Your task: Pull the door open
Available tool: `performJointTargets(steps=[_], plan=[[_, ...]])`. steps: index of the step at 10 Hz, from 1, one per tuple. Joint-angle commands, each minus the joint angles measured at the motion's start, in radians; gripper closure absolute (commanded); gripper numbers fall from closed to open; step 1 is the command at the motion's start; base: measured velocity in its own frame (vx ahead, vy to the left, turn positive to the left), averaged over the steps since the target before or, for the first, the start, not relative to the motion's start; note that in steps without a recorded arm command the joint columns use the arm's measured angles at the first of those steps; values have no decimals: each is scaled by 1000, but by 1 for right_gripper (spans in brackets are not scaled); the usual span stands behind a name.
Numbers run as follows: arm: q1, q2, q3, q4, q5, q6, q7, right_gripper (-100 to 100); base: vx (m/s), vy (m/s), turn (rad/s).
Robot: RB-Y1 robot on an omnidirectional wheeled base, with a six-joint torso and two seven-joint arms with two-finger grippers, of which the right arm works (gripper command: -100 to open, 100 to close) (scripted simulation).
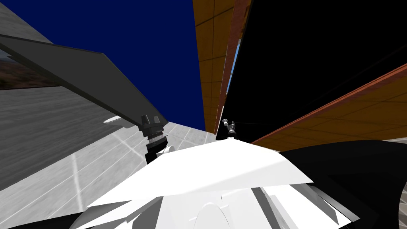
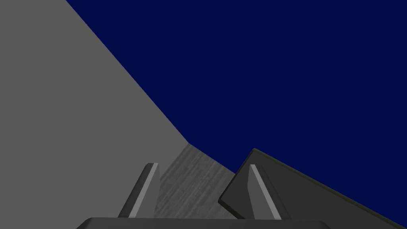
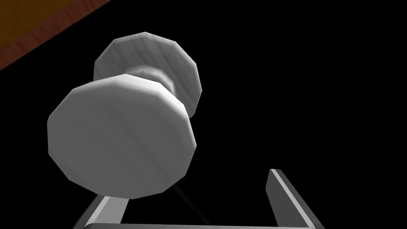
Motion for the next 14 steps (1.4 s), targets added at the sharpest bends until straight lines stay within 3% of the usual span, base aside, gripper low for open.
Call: performJointTargets(steps=[1, 4, 6, 11, 14], plan=[[-9, 20, 22, -9, -18, -3, -47, -100, -53, -13, 51], [-4, 28, 36, -21, -62, -10, -123, -100, -55, -21, 78], [-4, 28, 36, -21, -62, -10, -123, -100, -27, -8, 24], [3, 41, 60, -41, -133, -20, -244, -100, -51, -9, 60], [6, 46, 68, -48, -157, -24, -284, -100, -49, -17, 44]])
